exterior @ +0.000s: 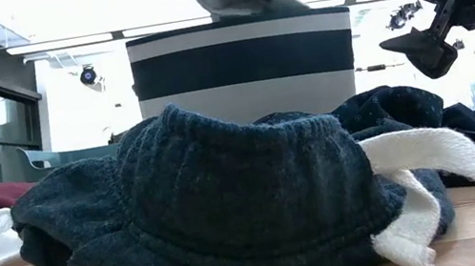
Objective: Pick & Place Cloths
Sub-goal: Put the white patterned shirt into the blue bin
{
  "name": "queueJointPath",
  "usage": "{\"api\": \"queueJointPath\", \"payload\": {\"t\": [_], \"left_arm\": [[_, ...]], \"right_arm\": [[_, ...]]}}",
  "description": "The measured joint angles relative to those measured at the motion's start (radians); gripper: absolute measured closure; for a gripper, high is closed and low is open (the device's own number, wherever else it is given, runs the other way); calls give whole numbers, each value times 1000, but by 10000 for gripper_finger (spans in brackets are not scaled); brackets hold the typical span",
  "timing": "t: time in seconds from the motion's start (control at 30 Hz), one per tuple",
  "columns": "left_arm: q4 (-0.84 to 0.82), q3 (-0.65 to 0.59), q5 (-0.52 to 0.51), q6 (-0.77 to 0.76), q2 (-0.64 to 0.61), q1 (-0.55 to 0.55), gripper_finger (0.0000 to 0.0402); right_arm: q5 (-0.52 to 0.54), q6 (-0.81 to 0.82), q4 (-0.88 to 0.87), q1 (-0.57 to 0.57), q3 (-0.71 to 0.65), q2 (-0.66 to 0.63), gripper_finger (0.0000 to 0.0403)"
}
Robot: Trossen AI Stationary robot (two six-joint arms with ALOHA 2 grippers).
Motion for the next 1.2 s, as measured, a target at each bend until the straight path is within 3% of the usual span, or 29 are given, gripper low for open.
{"api": "queueJointPath", "payload": {"t": [0.3, 0.57, 0.7, 0.97, 1.1, 1.2], "left_arm": [[312, 1, 350, -88, 83, 78, 331], [423, 0, 454, -213, 158, 148, 331], [655, 0, 574, -403, 184, 159, 331], [1174, 1, 698, -739, 187, 216, 331], [1342, 1, 714, -909, 187, 250, 331], [1359, 1, 707, -936, 187, 260, 331]], "right_arm": [[-1, 0, 0, 0, 0, 0, 50], [0, 0, 0, 0, 0, 0, 50], [-1, 0, 0, 0, 0, 0, 50], [0, 0, 0, 0, 0, 0, 50], [0, 0, 0, 0, 0, 0, 50], [0, 0, 0, 0, 0, 0, 50]]}}
